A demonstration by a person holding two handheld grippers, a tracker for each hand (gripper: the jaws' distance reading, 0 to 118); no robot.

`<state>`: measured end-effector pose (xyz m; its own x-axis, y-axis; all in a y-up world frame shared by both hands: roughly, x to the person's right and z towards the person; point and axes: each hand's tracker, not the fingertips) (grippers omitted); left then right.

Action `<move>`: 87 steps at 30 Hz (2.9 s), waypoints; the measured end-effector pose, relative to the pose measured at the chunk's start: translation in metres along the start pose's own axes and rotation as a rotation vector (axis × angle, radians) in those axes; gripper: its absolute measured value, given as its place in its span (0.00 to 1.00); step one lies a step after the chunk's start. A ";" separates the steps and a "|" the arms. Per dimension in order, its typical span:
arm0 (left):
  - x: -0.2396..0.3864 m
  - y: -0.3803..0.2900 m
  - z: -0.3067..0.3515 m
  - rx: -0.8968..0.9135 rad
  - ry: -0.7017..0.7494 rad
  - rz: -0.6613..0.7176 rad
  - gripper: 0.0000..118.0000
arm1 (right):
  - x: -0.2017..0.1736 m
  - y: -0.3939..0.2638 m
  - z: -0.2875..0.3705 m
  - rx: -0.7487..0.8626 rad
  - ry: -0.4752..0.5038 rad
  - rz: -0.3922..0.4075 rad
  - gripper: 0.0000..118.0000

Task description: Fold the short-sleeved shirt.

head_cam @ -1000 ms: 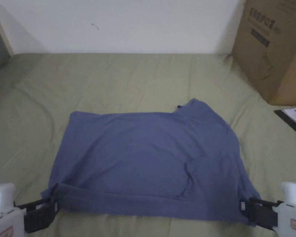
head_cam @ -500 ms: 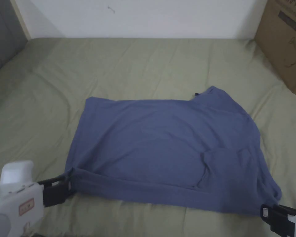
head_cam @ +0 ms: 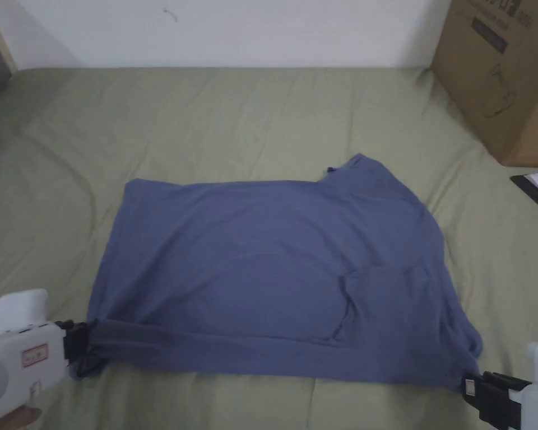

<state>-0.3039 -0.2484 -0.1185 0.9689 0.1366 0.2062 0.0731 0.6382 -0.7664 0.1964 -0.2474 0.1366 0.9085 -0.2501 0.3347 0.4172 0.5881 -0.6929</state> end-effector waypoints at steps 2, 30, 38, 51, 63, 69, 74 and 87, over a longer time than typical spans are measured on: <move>0.002 0.002 0.003 -0.002 0.004 -0.011 0.02 | 0.001 0.002 -0.001 -0.001 -0.015 0.003 0.00; 0.000 0.003 0.012 -0.045 0.057 -0.031 0.02 | 0.000 0.046 -0.046 -0.084 -0.080 0.121 0.09; 0.004 0.060 0.003 0.011 0.078 -0.037 0.02 | 0.000 0.122 -0.048 0.003 -0.044 0.062 0.08; 0.012 0.117 -0.123 -0.162 0.114 -0.135 0.08 | 0.018 0.212 -0.180 -0.123 -0.159 0.062 0.08; -0.009 0.092 -0.032 -0.040 0.043 -0.068 0.95 | 0.010 0.181 -0.109 0.009 -0.105 0.134 0.77; -0.005 0.034 0.001 -0.013 0.009 -0.043 0.06 | -0.004 0.124 -0.066 0.028 -0.016 0.076 0.00; -0.013 0.021 -0.017 -0.032 -0.027 0.028 0.00 | -0.006 0.089 -0.068 -0.025 -0.016 0.068 0.00; 0.001 0.035 -0.096 -0.092 0.049 0.155 0.05 | 0.006 0.077 -0.082 -0.065 -0.034 -0.055 0.02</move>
<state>-0.2772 -0.2984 -0.2037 0.9805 0.1894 0.0532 -0.0586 0.5397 -0.8398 0.2362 -0.2668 0.0332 0.8836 -0.2536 0.3937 0.4676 0.5229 -0.7127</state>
